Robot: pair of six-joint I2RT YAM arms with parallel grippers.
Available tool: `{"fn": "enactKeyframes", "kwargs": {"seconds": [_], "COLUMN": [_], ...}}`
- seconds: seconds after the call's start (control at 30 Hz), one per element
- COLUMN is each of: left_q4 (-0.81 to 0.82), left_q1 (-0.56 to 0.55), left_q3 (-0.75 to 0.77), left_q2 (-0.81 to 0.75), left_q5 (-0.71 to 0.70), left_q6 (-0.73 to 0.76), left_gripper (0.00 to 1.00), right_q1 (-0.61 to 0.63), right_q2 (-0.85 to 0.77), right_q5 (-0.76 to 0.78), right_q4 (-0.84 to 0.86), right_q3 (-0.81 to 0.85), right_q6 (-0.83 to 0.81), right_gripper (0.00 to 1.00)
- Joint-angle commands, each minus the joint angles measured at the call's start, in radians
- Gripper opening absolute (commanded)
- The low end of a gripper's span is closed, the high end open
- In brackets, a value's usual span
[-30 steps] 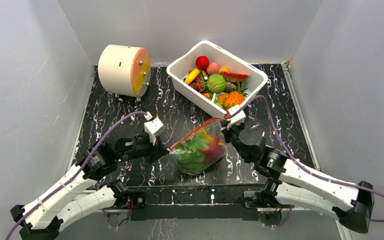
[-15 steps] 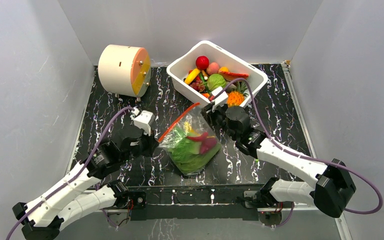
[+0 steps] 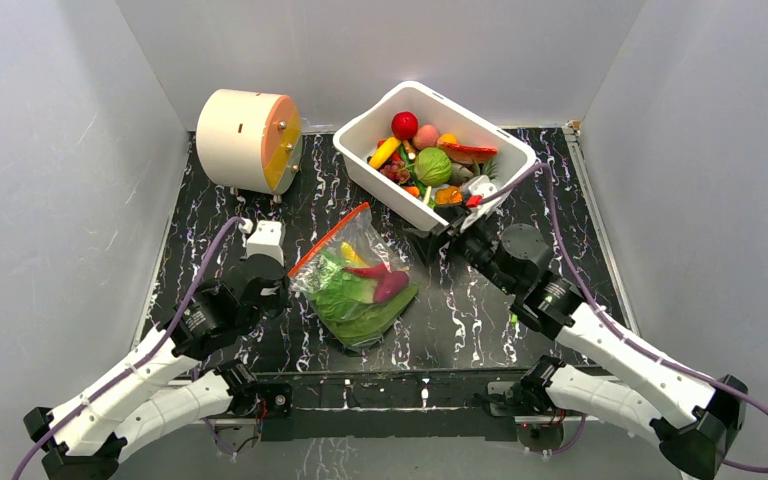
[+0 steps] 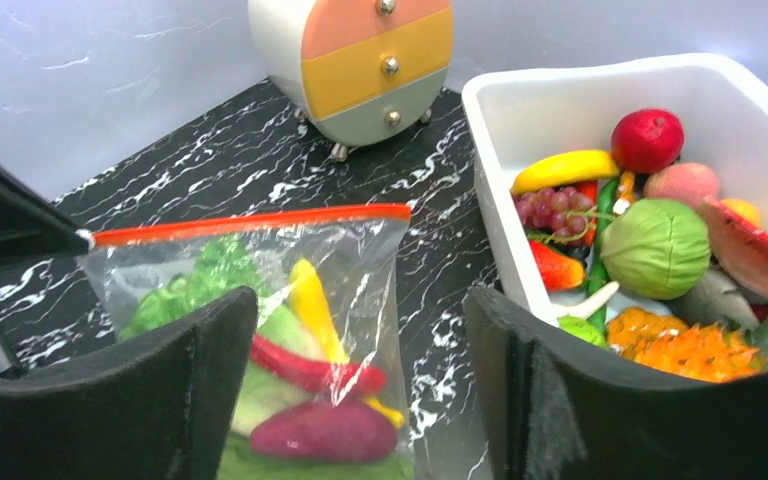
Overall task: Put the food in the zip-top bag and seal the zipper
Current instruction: Place the zipper food storage bag at the center of the board, then reset both arms
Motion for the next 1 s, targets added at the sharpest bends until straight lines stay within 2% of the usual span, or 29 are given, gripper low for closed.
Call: {"fn": "enactKeyframes", "kwargs": {"seconds": [0.0, 0.03, 0.07, 0.2, 0.3, 0.4, 0.43, 0.47, 0.5, 0.7, 0.83, 0.97], "left_q4": [-0.015, -0.014, -0.016, -0.008, 0.01, 0.03, 0.038, 0.048, 0.057, 0.093, 0.161, 0.155], "left_q1": [0.001, 0.0, 0.0, 0.0, 0.001, 0.001, 0.0, 0.0, 0.001, 0.0, 0.0, 0.0], "left_q3": [0.02, 0.026, 0.036, 0.063, 0.084, 0.106, 0.111, 0.114, 0.114, 0.136, 0.135, 0.168], "left_q2": [-0.023, -0.023, -0.02, -0.012, -0.007, -0.005, -0.006, -0.009, -0.012, -0.023, -0.03, 0.009], "left_q5": [-0.103, -0.104, -0.105, -0.111, -0.1, -0.068, -0.056, -0.047, -0.04, -0.03, 0.011, 0.039], "left_q6": [-0.046, -0.047, -0.047, -0.04, -0.04, -0.041, -0.038, -0.035, -0.032, -0.049, -0.043, -0.067], "left_gripper": [0.0, 0.0, 0.0, 0.22, 0.46, 0.6, 0.7, 0.94, 0.98, 0.98, 0.98, 0.98], "right_q1": [-0.002, -0.002, -0.002, -0.003, -0.001, -0.002, -0.002, -0.002, -0.002, -0.001, -0.001, -0.002], "right_q2": [-0.069, -0.077, -0.083, -0.077, -0.061, -0.042, -0.035, -0.03, -0.026, -0.009, -0.01, -0.024], "right_q5": [-0.036, -0.038, -0.032, 0.017, 0.044, 0.039, 0.048, 0.061, 0.086, 0.172, 0.194, 0.26], "right_q4": [-0.066, -0.082, -0.105, -0.197, -0.258, -0.299, -0.314, -0.328, -0.339, -0.373, -0.441, -0.526], "right_q3": [-0.035, -0.036, -0.032, 0.02, 0.065, 0.104, 0.114, 0.124, 0.132, 0.156, 0.185, 0.251], "right_q6": [0.058, 0.063, 0.071, 0.125, 0.162, 0.164, 0.152, 0.147, 0.152, 0.264, 0.369, 0.488], "right_gripper": [0.8, 0.93, 0.97, 0.98, 0.98, 0.98, 0.98, 0.98, 0.98, 0.98, 0.98, 0.98]}}
